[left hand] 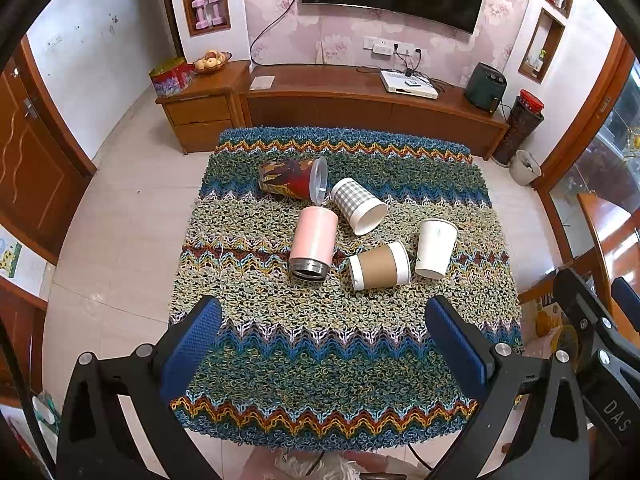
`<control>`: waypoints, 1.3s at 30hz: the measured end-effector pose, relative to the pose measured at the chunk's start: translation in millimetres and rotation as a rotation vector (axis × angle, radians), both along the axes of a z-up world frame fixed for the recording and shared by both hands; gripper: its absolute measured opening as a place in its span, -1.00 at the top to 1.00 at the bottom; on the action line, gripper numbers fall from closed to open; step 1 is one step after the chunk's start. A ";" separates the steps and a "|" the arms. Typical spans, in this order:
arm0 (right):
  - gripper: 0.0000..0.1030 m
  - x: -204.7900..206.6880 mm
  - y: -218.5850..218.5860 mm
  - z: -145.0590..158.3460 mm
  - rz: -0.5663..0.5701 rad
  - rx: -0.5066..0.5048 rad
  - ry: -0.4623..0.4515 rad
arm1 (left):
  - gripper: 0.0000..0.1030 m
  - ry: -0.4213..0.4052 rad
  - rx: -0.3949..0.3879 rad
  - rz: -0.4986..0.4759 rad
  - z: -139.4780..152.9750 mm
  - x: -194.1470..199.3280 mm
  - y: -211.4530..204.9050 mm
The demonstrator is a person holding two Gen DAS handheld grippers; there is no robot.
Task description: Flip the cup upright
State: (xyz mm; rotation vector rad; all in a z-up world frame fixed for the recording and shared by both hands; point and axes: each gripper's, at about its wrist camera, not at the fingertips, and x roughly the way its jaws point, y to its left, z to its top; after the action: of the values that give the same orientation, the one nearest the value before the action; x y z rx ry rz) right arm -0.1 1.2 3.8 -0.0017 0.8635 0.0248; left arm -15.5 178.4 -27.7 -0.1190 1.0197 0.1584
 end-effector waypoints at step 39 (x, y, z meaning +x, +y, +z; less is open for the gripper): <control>-0.99 -9.0 -2.7 8.0 0.014 0.013 -0.020 | -0.97 -0.017 0.014 0.004 9.4 -6.8 2.0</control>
State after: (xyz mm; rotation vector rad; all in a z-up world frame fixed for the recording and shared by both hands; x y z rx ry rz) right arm -9.1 -1.5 11.7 0.0038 0.8429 0.0430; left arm -22.3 180.4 -18.3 -0.1092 1.0017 0.1681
